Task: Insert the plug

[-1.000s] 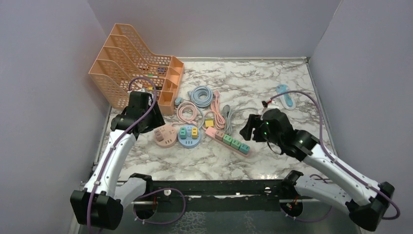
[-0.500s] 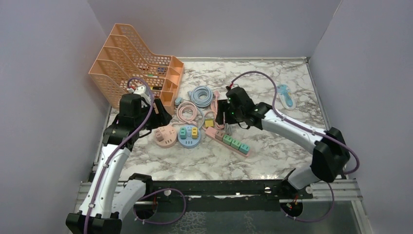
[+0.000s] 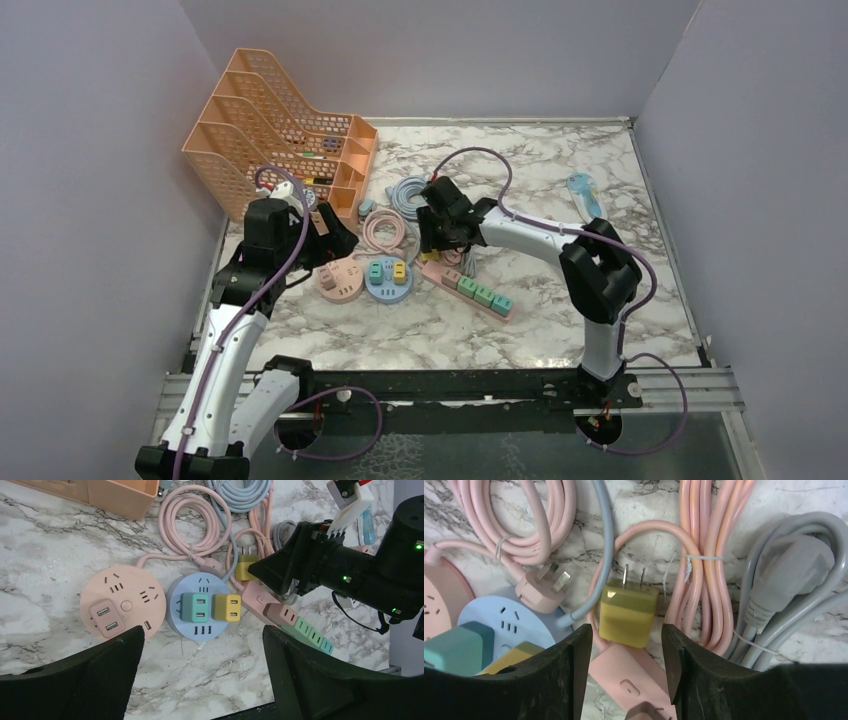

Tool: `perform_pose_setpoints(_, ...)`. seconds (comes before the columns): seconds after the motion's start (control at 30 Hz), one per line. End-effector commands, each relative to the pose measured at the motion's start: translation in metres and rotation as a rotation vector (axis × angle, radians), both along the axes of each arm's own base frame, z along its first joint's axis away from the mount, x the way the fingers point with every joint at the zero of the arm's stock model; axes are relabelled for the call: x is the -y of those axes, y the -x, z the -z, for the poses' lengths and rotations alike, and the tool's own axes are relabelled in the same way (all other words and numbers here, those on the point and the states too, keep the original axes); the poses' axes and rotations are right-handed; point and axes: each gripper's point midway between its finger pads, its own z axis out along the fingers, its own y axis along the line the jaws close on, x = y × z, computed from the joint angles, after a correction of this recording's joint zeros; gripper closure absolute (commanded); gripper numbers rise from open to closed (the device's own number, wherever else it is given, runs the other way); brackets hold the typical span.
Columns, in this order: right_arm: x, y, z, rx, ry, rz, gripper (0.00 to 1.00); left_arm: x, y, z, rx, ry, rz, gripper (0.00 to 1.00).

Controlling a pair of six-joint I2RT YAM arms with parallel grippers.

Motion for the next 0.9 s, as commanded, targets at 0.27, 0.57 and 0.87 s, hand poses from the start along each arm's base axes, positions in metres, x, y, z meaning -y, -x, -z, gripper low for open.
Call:
perform_pose_setpoints(0.27, -0.012, -0.008, 0.025, -0.015, 0.045, -0.037, 0.47, -0.007, -0.014, -0.014, 0.04, -0.001, -0.065, 0.05)
perform_pose_setpoints(0.57, 0.006, -0.013, 0.042, 0.003, 0.162, -0.026, 0.49, -0.019, -0.025, -0.03, 0.111, -0.118, -0.046, 0.01)
perform_pose_setpoints(0.87, 0.007, -0.02, 0.05, 0.011, 0.236, -0.02, 0.6, -0.013, -0.031, -0.026, 0.095, -0.116, -0.009, 0.01)
